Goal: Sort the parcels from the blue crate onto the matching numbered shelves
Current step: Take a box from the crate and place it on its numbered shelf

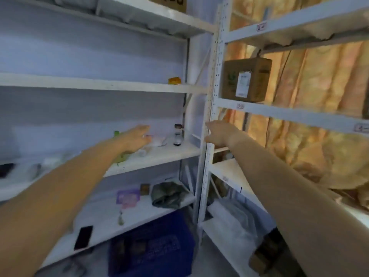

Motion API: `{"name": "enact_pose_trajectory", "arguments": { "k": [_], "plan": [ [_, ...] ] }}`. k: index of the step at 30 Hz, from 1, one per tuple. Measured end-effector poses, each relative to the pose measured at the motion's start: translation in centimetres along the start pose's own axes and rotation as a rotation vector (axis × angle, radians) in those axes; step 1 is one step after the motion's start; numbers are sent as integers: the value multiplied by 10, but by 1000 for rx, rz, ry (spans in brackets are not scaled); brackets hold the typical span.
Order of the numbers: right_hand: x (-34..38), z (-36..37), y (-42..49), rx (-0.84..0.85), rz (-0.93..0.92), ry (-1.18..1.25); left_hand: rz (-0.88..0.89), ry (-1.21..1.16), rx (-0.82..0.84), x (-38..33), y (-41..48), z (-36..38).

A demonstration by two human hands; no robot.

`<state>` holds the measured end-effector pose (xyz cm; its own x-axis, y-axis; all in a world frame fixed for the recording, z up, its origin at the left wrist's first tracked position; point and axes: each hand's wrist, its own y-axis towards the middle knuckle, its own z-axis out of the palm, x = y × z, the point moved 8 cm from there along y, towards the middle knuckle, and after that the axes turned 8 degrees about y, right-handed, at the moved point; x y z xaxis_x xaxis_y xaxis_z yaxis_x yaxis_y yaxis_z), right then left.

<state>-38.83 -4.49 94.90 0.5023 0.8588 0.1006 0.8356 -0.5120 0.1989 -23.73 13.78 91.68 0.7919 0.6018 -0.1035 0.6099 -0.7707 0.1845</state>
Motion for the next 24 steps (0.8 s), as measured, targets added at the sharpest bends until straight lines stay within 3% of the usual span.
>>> {"name": "enact_pose_trajectory", "arguments": {
  "k": [9, 18, 24],
  "plan": [
    [84, 250, 128, 428, -228, 80, -360, -38, 235, 185, 20, 160],
    [95, 429, 237, 708, -333, 69, -588, -150, 465, 242, 58, 336],
    [105, 551, 238, 988, -399, 88, -655, -198, 635, 277, 37, 437]
  ]
}}
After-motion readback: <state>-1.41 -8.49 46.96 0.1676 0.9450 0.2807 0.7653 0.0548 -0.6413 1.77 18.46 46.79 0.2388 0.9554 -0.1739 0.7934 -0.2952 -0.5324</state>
